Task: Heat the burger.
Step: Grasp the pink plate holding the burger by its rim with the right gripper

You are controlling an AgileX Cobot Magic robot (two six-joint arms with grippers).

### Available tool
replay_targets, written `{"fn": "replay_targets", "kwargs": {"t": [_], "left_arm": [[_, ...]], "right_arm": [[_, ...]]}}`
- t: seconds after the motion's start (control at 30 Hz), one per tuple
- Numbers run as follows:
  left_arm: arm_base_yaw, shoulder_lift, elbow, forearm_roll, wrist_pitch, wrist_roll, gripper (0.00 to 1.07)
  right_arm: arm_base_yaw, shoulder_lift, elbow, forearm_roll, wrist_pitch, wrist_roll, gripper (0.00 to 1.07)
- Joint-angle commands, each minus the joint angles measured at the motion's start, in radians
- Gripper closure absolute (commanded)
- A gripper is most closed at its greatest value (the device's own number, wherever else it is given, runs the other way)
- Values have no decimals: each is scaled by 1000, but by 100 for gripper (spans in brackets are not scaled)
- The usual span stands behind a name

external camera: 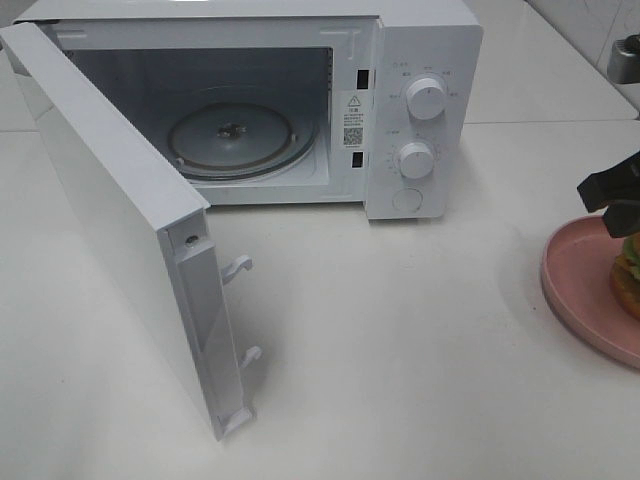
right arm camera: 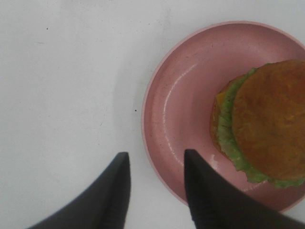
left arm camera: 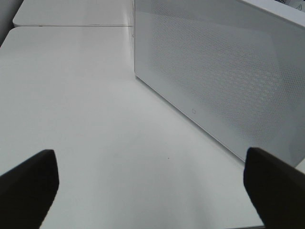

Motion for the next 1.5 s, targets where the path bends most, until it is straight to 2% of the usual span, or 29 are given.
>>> {"fn": "replay_targets", "kwargs": {"t": [0.03, 0.07, 0.1, 0.17, 0.23, 0.5, 1.03, 1.5], "left_arm": [[-5, -3, 1, -5, 2, -5, 9], [-5, -3, 1, -5, 2, -5, 9], [-5, -3, 1, -5, 2, -5, 9], [-5, -3, 1, -5, 2, -5, 9], [-5, -3, 1, -5, 2, -5, 9], [-5, -3, 1, -5, 2, -5, 9], [-5, -3, 1, -5, 2, -5, 9], [-5, -3, 1, -5, 2, -5, 9]], "right_arm": [[-5, -9, -6, -15, -8, 0, 43], [-5, -9, -6, -21, -11, 0, 36], [-5, -9, -6, -21, -11, 0, 36], [-5, -9, -6, -29, -10, -11, 9], [-5, -9, -6, -29, -10, -11, 6], [-4, 19, -6, -19, -6, -11, 9], [1, 250, -2, 6, -67, -10, 16], [1, 406, -2, 9, -144, -10, 30]]}}
